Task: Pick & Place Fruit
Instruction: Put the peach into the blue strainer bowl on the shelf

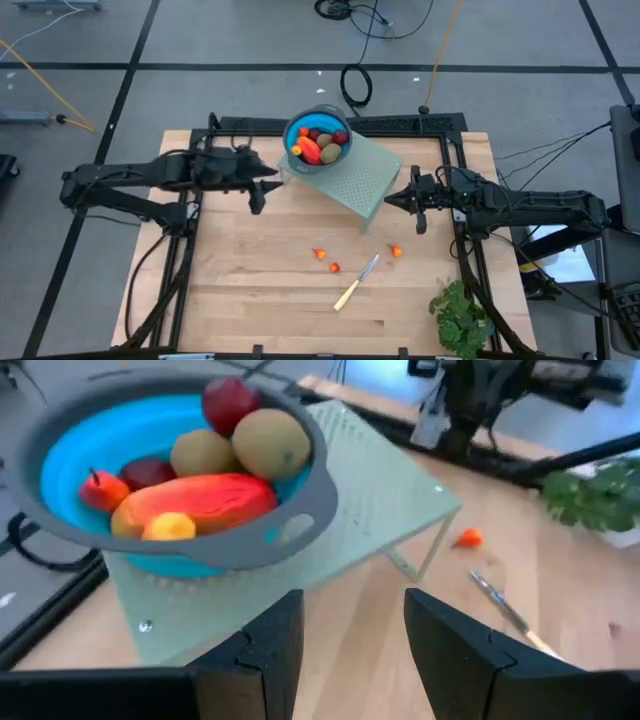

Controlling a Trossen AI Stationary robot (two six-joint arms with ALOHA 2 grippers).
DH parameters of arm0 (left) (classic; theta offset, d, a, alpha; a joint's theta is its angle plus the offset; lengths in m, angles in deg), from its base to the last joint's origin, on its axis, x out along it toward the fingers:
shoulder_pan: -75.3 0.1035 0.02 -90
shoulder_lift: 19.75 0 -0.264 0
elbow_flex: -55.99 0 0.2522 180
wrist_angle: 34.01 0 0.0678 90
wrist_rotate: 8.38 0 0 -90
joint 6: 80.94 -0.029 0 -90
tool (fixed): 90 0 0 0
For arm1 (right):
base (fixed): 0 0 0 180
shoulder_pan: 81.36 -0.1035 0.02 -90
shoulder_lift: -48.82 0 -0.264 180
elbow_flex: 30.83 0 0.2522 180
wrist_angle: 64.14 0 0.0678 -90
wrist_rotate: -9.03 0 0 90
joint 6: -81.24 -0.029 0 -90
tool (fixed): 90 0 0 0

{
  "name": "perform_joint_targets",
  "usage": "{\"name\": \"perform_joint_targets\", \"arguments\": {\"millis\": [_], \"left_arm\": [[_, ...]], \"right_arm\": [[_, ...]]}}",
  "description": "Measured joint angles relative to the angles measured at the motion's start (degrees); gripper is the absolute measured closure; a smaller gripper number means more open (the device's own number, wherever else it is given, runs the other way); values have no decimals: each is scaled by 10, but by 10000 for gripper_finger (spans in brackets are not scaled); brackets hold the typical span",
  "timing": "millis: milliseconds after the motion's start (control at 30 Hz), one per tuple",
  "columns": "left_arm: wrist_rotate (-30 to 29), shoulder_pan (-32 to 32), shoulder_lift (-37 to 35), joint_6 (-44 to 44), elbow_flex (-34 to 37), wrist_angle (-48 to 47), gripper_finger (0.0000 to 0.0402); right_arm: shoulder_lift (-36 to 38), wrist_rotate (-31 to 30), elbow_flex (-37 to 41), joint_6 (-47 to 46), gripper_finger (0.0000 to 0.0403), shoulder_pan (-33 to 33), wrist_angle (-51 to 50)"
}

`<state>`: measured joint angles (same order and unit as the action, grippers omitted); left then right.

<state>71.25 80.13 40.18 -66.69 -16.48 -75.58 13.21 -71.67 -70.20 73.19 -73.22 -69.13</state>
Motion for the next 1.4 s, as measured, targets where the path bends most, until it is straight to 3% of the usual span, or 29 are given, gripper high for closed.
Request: {"name": "perform_joint_targets", "arguments": {"millis": [200,400,1400], "left_arm": [[5,-5,-81,4,73,57,227],[5,-12,-145,9,132,57,227],[54,-16,-416,-19,351,128,227]], "right_arm": [[1,0,0,-25,401,0,-1],[0,0,0,-49,401,-1,-4],[1,0,0,-77,402,-4,-6]]}}
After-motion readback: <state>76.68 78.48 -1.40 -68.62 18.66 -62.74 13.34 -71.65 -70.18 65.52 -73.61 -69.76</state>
